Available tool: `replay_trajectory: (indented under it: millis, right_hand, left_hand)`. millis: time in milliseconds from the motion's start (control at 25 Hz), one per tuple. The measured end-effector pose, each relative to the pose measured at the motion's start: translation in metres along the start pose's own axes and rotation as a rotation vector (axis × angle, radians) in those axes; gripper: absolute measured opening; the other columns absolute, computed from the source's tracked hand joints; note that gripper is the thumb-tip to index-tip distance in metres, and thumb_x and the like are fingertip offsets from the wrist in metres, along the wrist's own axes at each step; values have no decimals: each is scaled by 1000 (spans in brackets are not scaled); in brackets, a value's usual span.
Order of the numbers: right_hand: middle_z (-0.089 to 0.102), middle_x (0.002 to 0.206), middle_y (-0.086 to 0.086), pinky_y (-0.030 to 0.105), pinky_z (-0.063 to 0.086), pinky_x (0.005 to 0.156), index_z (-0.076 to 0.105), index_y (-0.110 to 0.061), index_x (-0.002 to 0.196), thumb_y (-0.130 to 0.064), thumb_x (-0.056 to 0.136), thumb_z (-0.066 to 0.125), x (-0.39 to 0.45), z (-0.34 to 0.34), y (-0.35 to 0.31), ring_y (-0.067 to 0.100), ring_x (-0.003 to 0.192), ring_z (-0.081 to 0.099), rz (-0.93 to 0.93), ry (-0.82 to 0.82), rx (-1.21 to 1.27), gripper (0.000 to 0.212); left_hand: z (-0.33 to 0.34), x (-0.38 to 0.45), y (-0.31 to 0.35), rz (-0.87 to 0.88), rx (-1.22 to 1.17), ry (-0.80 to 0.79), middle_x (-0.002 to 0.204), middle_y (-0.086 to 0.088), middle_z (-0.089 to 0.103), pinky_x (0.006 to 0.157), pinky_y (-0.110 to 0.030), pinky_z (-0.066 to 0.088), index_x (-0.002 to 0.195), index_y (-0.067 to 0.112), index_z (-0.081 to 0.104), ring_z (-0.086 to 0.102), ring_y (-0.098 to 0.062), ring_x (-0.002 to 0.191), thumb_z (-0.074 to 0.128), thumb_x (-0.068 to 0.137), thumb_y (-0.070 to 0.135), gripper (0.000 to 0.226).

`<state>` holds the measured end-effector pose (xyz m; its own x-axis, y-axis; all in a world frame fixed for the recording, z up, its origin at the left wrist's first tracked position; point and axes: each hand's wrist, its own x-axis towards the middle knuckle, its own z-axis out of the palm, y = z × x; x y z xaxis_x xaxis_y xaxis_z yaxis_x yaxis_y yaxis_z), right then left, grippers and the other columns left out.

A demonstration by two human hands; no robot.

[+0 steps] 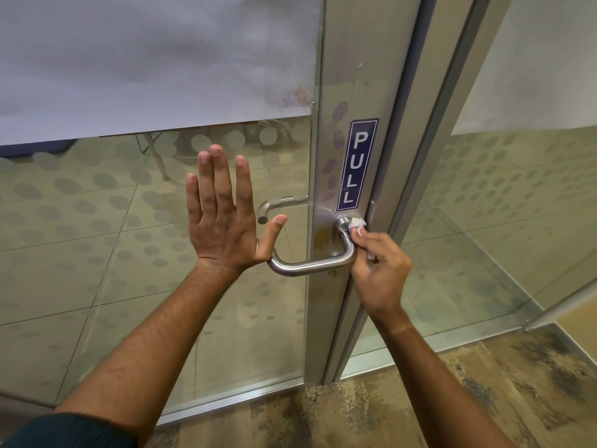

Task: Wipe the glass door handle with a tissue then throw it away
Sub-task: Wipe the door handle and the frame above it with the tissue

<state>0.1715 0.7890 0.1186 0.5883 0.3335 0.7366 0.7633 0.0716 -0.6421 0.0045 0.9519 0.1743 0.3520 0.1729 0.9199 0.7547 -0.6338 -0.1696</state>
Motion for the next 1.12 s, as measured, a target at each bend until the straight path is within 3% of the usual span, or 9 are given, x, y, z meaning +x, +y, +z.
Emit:
replay_trajectory:
  millis: [200,360,480,600,680,840,1000,1120]
  right_hand:
    - [72,84,-3,13,54,70,75,-9,103,-4,82,75,-7,1,-4,10,77,69,296,-31,150,22]
    - [74,86,-3,38,62,70,73,-21,101,-7,84,73,-28,-5,-4,11,78,72,455,-178,195,22]
    - [73,93,0,40,61,72,72,-13,104,1,84,70,-62,7,-18,10,83,69,281,-78,63,24]
    - [66,113,14,27,53,92,68,3,113,2,89,61,-80,26,-32,11,108,60,33,-90,-33,25]
    - [54,134,18,20,38,109,57,8,128,2,92,57,-80,35,-37,9,131,44,8,-148,-54,36]
    - [18,158,12,28,18,121,34,7,145,-5,97,49,-79,42,-35,17,151,10,31,-247,-113,52]
    - [2,163,10,50,26,118,16,6,150,-7,96,46,-68,49,-26,29,151,5,-73,-333,-161,63]
    - [-10,164,6,46,21,121,4,0,153,-10,93,50,-59,54,-26,27,152,-1,-57,-388,-211,76]
  left_hand:
    - [-2,1,0,-10,-10,-7,153,-24,10,125,-41,-9,157,11,-12,-21,-23,152,32,90,69,99]
    - [-4,0,1,-3,-17,-20,165,-12,-20,125,-41,-9,157,12,-13,-22,-23,152,32,90,70,99]
    - [-5,0,0,2,-16,-19,163,-8,-28,125,-42,-7,158,12,-11,-19,-24,153,36,90,69,100]
    - [-4,-1,-1,3,-18,-15,165,-12,-20,125,-42,-6,158,11,-9,-18,-24,153,38,89,68,101]
    - [-4,-2,-2,4,-19,-19,164,-10,-25,125,-42,-7,158,11,-10,-19,-24,153,36,90,69,101]
    - [-3,-2,-1,7,-17,-16,163,-8,-28,125,-42,-7,158,11,-10,-18,-24,153,35,90,70,100]
    - [-4,-2,-1,4,-14,-3,163,-8,-27,126,-42,-6,158,11,-8,-17,-24,153,33,90,69,99]
    - [-3,-2,-1,4,-12,3,164,-8,-26,126,-42,-6,158,11,-8,-17,-24,154,33,90,70,99]
